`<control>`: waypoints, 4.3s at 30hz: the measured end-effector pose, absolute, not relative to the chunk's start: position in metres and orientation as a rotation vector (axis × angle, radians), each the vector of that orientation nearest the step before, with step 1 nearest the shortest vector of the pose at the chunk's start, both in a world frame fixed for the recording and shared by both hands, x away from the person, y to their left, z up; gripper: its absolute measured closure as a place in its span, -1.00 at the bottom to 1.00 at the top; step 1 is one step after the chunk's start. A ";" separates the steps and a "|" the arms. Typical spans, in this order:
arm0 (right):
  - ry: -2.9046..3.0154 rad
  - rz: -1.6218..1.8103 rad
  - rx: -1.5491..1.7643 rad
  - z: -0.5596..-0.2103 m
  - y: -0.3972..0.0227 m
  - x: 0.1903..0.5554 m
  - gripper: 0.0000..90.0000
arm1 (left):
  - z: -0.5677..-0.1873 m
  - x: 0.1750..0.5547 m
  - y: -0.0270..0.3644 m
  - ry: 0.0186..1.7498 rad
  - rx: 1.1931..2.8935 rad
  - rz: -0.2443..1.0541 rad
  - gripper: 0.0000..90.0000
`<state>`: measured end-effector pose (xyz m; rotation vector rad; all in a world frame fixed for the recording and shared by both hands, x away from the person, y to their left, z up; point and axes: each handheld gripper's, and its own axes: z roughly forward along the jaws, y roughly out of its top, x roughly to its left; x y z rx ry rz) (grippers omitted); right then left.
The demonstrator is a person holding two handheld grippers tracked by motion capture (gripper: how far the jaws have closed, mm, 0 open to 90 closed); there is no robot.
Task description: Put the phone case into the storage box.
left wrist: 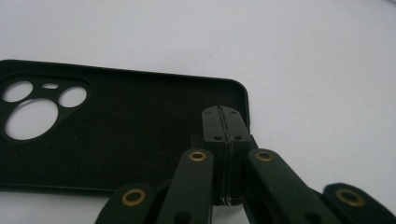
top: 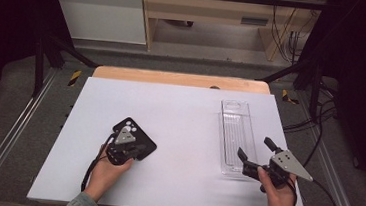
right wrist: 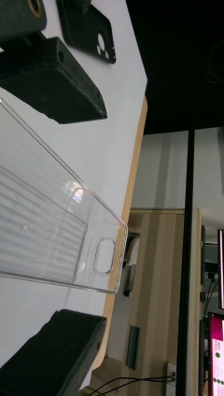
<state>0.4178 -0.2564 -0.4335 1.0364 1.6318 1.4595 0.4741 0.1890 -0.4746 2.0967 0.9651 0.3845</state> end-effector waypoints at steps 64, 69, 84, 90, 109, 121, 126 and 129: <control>1.645 1.463 1.036 -0.432 -0.253 0.416 -0.93 | -0.482 0.412 0.110 0.750 2.147 0.183 1.00; 1.631 1.486 1.051 -0.428 -0.249 0.413 -0.93 | -0.472 0.412 0.136 0.774 2.017 0.338 1.00; 1.643 1.569 0.994 -0.401 -0.181 0.393 -0.88 | -0.431 0.409 0.255 0.889 1.789 0.655 1.00; 1.703 1.546 1.013 -0.405 -0.152 0.393 -0.86 | -0.436 0.402 0.294 0.966 1.754 0.672 1.00; 2.108 1.364 1.070 -0.427 -0.096 0.391 -0.82 | -0.442 0.396 0.306 0.983 1.657 0.684 0.47; 2.297 1.266 1.038 -0.441 -0.068 0.393 -0.84 | -0.448 0.403 0.306 1.061 1.626 0.690 -0.62; 2.363 1.213 1.005 -0.448 -0.053 0.391 -0.85 | -0.449 0.405 0.303 1.066 1.630 0.667 -0.74; 2.379 1.207 0.991 -0.449 -0.050 0.390 -0.85 | -0.450 0.405 0.300 1.053 1.633 0.668 -0.77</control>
